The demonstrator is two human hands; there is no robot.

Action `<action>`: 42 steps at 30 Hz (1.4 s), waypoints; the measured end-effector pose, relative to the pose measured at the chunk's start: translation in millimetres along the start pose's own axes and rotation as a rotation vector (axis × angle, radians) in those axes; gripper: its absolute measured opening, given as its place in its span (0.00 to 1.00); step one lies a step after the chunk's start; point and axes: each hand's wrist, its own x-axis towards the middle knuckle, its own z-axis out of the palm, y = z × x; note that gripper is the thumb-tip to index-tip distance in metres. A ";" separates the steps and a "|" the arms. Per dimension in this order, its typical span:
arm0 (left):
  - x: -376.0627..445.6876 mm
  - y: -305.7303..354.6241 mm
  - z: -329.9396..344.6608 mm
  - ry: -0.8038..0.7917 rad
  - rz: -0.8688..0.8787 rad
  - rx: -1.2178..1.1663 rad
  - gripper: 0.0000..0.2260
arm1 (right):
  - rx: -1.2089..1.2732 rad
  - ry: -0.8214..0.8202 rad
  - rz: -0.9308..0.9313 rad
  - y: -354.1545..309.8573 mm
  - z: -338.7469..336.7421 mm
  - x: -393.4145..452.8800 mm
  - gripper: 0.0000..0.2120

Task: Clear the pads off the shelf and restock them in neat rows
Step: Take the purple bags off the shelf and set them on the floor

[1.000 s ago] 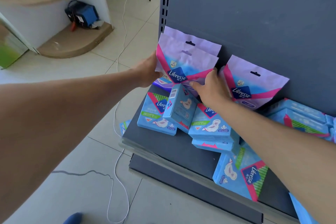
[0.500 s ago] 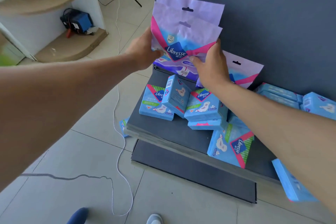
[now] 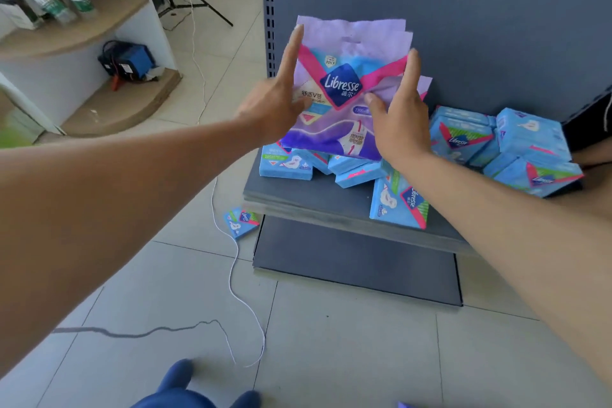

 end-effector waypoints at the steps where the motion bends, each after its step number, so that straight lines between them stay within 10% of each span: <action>1: -7.1 6.8 1.3 -0.021 0.032 0.013 0.39 | -0.004 0.027 0.003 -0.1 -8.2 -8.7 0.38; 9: -73.6 59.6 47.1 -0.337 0.114 0.106 0.50 | -0.115 -0.099 -0.011 47.8 -78.5 -96.2 0.30; 16: -133.9 130.5 125.5 -0.493 0.288 0.171 0.56 | -0.086 -0.250 0.106 120.8 -148.4 -210.8 0.54; 24: -212.4 197.9 259.4 -0.735 0.472 0.175 0.56 | -0.116 -0.162 0.338 218.7 -210.2 -352.5 0.56; 42: -287.4 178.4 459.6 -1.211 0.664 0.282 0.50 | 0.043 -0.114 0.900 334.0 -148.3 -526.7 0.49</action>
